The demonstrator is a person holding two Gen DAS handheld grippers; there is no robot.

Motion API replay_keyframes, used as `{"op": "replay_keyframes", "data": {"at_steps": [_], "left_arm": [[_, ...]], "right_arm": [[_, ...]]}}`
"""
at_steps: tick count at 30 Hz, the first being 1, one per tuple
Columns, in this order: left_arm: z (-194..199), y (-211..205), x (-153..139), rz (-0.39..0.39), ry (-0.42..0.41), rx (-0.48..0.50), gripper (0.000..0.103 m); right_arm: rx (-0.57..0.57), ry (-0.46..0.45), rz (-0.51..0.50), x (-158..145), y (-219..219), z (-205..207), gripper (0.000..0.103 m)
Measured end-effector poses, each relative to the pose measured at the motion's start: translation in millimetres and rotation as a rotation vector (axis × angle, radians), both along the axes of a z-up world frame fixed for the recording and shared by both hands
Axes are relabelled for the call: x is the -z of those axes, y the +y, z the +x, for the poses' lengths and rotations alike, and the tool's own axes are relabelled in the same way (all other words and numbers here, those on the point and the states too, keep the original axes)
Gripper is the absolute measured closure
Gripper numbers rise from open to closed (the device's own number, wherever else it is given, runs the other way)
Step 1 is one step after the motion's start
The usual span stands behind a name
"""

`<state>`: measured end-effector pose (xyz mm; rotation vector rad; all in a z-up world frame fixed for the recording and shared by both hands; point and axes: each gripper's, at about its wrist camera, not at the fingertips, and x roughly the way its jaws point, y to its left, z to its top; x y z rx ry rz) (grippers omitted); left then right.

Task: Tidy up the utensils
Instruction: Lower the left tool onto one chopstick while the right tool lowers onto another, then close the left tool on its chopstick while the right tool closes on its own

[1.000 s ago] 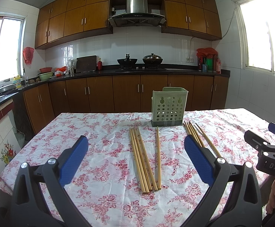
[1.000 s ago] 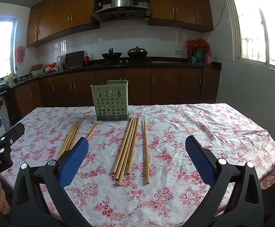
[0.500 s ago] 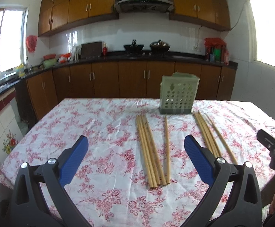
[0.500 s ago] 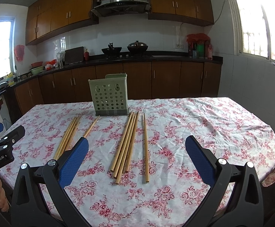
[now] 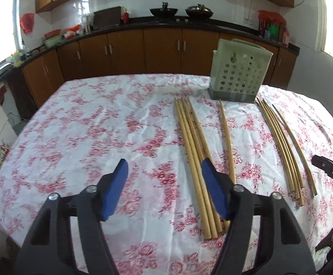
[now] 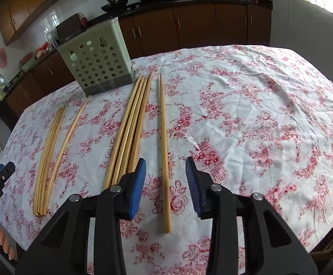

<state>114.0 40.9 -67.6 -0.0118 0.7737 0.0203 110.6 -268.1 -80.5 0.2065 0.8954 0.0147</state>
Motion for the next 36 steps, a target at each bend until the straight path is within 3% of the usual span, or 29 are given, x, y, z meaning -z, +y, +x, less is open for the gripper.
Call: {"op": "replay_keyframes", "data": {"at_steps": [4,8,16,20,27,29,33,36], "left_arm": [[20.5,-4.2,15.3,-0.071,0.072,0.051,0.056],[34.7,-9.1,28.4,-0.086,0.129,0.067,0.065],[42.1,-11.4,36.7,-0.042,0.154,0.060,0.069],[42.9,-3.5,36.2,-0.057,0.162,0.045,0.069],[36.8,-12.4,38.8,0.021,0.170,0.050,0.071],[36.7,-11.8,37.1,0.020,0.169,0.041,0.074],[48.5,-3.9,36.1,0.013,0.172,0.033,0.091],[63.5,5.0,36.5,0.007,0.172,0.037,0.094]], "right_arm": [[0.001,0.045,-0.027,13.3,1.5,12.6,0.084],[-0.006,0.026,-0.057,14.1,1.2,12.1,0.089],[0.002,0.019,-0.067,14.0,-1.1,19.9,0.089],[-0.002,0.015,-0.078,14.2,-0.2,21.0,0.089],[-0.009,0.012,-0.083,14.5,3.2,15.8,0.089],[-0.014,0.009,-0.096,14.8,5.1,15.3,0.089],[-0.018,0.005,-0.098,15.2,3.7,20.4,0.091],[-0.009,0.002,-0.098,16.0,-2.1,30.9,0.095]]}}
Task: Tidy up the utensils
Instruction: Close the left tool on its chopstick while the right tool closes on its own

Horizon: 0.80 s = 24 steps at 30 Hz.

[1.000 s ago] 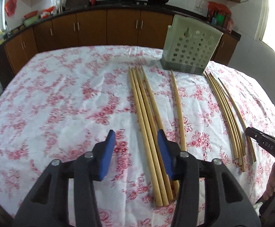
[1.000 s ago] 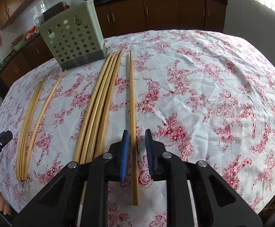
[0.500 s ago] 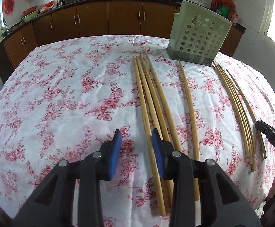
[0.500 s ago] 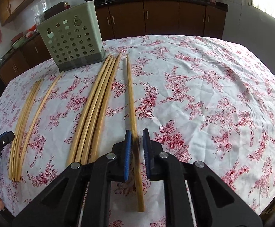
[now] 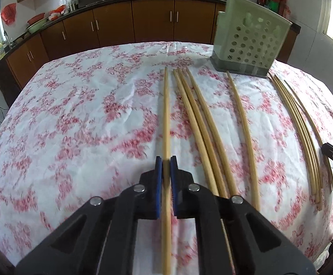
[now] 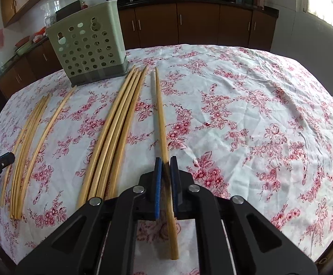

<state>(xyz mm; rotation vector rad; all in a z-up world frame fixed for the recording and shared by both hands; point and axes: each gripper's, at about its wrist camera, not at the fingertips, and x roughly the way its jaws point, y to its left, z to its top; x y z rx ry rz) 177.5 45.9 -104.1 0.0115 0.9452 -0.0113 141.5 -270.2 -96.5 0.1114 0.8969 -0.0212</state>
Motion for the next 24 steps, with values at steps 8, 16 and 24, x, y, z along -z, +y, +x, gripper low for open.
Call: {"op": "replay_keyframes", "data": {"at_steps": [8,16,24], "left_arm": [[32.7,31.4,0.8,-0.006,-0.027,-0.030,0.093],[25.2,33.8,3.9,-0.029,-0.046,-0.005,0.092],[8.9,31.0,2.7,-0.002,-0.031,0.004,0.092]], "right_arm": [[0.039,-0.011,-0.023,3.1,-16.3,31.8,0.095],[0.028,-0.026,-0.035,7.3,-15.1,23.5,0.095],[0.020,-0.017,-0.032,10.9,-16.8,9.0,0.095]]}}
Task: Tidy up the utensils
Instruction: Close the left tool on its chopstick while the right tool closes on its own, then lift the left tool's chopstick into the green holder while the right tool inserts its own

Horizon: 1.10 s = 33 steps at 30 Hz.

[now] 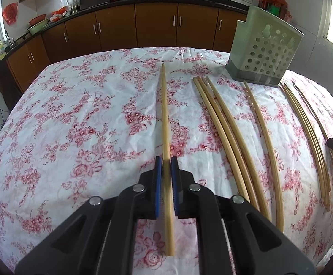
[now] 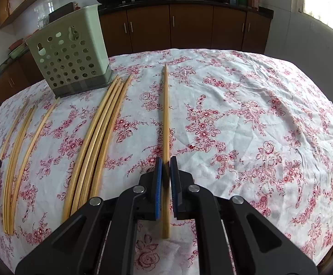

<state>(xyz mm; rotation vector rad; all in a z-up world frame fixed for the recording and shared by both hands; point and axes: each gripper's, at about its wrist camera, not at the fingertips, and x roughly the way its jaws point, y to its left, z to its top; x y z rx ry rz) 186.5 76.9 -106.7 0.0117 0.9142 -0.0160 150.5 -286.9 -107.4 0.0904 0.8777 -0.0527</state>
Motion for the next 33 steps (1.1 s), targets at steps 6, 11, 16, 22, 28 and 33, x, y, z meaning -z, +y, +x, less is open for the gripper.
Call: {"op": "replay_keyframes", "data": {"at_steps": [6,11,16,22,28,33], "left_arm": [[-2.4,-2.3,-6.5,0.034,-0.005,0.007,0.094],[-8.4,7.5,-47.3,0.003,-0.114,-0.004,0.094],[-11.3,15.4,-103.5,-0.037,-0.265,-0.025,0.095],[-2.2,16.9,-144.5,-0.042,-0.353,-0.041,0.095],[16.3,13.7,-170.7,-0.026,-0.386,-0.030,0.095],[25.3,3.5,-211.5,-0.047,-0.462,0.005,0.095]], "right_arm": [[-0.013,-0.041,-0.002,-12.7,-0.9,-9.8,0.095],[-0.004,-0.190,-0.004,-61.6,-9.6,-20.0,0.095],[0.005,-0.314,0.002,-104.2,-17.9,-23.8,0.095],[0.004,-0.382,0.022,-130.2,-22.9,-13.8,0.095],[-0.025,-0.431,0.016,-159.5,-16.8,-0.8,0.095],[-0.038,-0.540,0.044,-205.7,-12.7,8.5,0.095]]}}
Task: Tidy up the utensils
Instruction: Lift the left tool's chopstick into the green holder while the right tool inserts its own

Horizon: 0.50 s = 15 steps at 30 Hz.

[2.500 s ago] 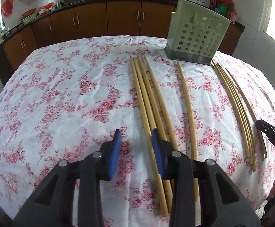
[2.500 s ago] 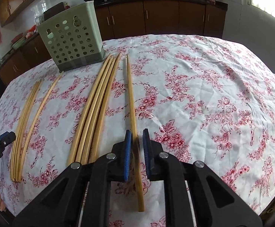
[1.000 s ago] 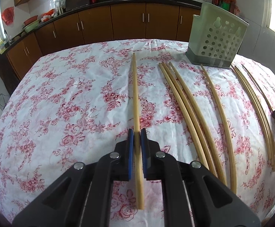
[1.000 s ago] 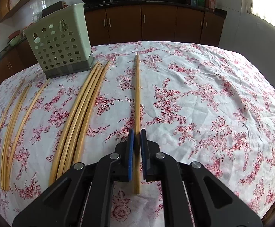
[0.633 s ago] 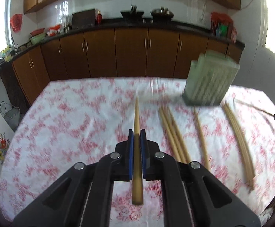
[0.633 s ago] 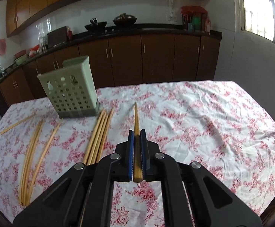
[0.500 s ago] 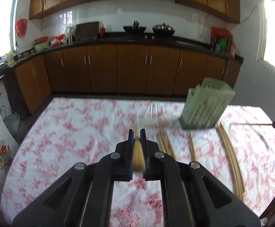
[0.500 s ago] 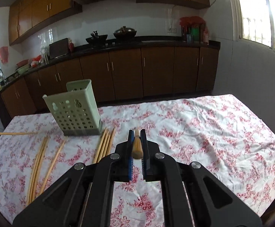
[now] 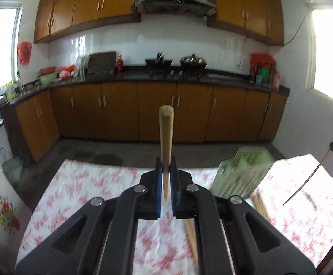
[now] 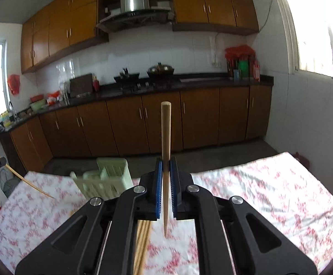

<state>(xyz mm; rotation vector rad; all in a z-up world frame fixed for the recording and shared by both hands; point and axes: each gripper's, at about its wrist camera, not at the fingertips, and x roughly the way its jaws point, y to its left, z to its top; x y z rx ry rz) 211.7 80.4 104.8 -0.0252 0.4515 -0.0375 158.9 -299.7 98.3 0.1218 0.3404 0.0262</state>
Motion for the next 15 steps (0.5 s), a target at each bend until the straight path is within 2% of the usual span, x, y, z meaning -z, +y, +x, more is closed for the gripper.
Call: {"op": "replay_keyframes", "data": {"at_steps": [3,7,11,15], "left_arm": [[2.9,-14.1,-33.1,-0.013,-0.079,0.036,0.095],[8.6,-38.6,-62.4,-0.054,-0.142,0.108,0.095],[22.9,-69.3,-63.0,-0.070,-0.162,0.165,0.095],[44.0,-94.7,-35.5,-0.079,-0.100,0.204,0.095]], "right_arm": [[-0.027,-0.102,0.035,-36.6,8.0,2.9,0.095],[-0.058,-0.223,0.046,-60.0,26.1,8.7,0.095],[-0.074,-0.246,0.031,-49.7,45.8,27.9,0.095],[-0.084,-0.173,0.011,-17.8,56.4,49.2,0.095]]}}
